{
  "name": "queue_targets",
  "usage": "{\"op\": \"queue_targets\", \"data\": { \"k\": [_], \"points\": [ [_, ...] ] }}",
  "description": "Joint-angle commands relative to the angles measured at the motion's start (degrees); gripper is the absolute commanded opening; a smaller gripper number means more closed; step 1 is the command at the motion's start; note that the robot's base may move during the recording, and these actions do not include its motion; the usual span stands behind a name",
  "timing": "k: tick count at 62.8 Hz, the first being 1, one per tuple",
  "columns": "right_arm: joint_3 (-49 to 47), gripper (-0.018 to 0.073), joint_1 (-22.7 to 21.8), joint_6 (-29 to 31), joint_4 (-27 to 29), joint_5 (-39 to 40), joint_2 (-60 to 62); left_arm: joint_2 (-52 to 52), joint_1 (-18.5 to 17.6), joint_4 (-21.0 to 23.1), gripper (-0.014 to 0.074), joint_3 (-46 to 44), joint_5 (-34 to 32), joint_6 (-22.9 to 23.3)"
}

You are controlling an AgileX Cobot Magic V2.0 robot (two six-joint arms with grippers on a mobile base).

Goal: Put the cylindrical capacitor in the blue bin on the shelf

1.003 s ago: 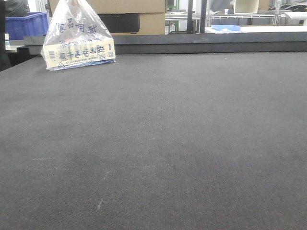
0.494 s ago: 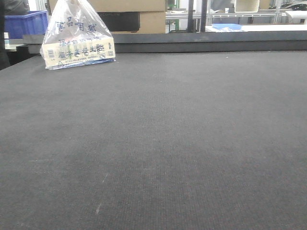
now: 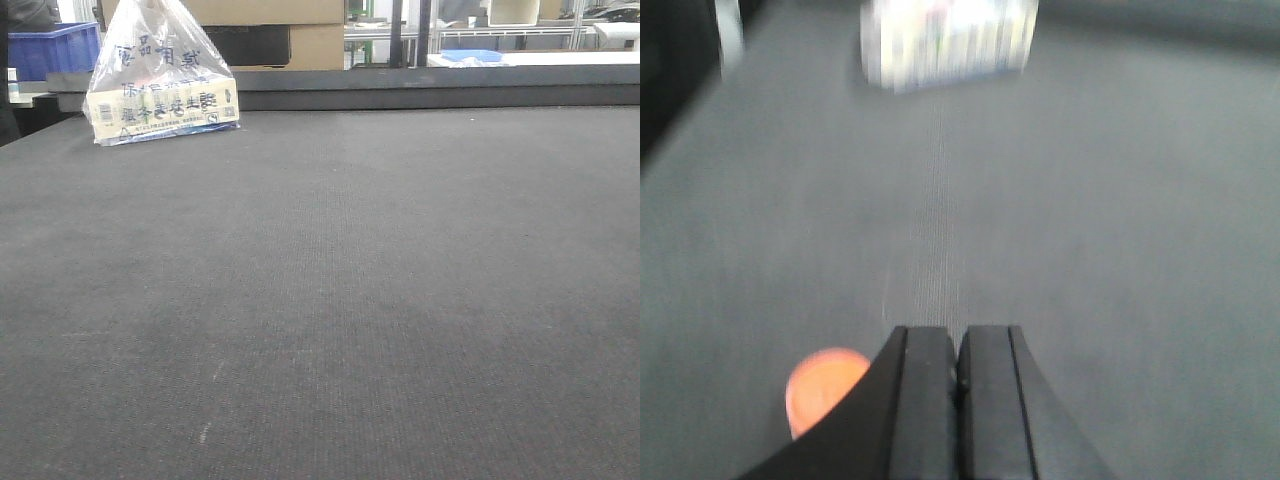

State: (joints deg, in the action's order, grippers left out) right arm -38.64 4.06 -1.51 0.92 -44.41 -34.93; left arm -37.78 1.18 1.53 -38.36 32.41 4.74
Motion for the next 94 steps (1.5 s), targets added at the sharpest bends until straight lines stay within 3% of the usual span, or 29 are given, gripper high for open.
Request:
{"op": "queue_targets", "data": {
  "k": [1,18,26,36,71,75,86,89,94],
  "points": [
    [-2.69,-0.0162,-0.03,0.27,-0.11,-3.59,-4.80,-5.86,-0.18,0.34,-0.0111,-3.65,5.99,0.49],
    [-3.56,-0.0162,-0.03,0.27,3.49,-6.39,-10.74,-20.30,-0.18,0.05,-0.0111,-9.62,10.74,0.49],
    [-6.18,-0.0157,-0.03,0.27,6.14,-12.89,-16.87,-21.84,-0.18,-0.74,-0.0111,-9.77,10.63,0.49],
    [-10.00,-0.0157,-0.03,-2.68,4.26,-18.02,-27.99,-21.98,-0.18,-0.96,-0.0111,-9.77,10.26,0.49],
    [-11.61,-0.0144,-0.03,-2.98,3.57,-13.51,-38.67,-21.98,-0.18,-2.32,-0.0111,-9.77,6.80,0.49],
    [-11.61,-0.0054,-0.03,-2.98,3.73,-14.02,-39.70,-21.98,-0.18,-2.32,-0.0111,-9.77,6.80,0.49],
    [-11.61,0.0369,-0.03,-2.98,4.47,-14.02,-41.04,-21.98,-0.18,-2.32,-0.0111,-9.77,6.67,0.49],
    [-11.48,0.0432,-0.03,-2.98,4.47,-13.65,-41.42,-21.98,-0.18,-2.32,-0.0111,-9.77,6.67,0.49],
    [-10.48,0.0445,-0.03,-2.98,4.47,-10.51,-42.13,-21.98,-0.18,-2.32,-0.0111,-9.77,6.67,0.49]
  ]
}}
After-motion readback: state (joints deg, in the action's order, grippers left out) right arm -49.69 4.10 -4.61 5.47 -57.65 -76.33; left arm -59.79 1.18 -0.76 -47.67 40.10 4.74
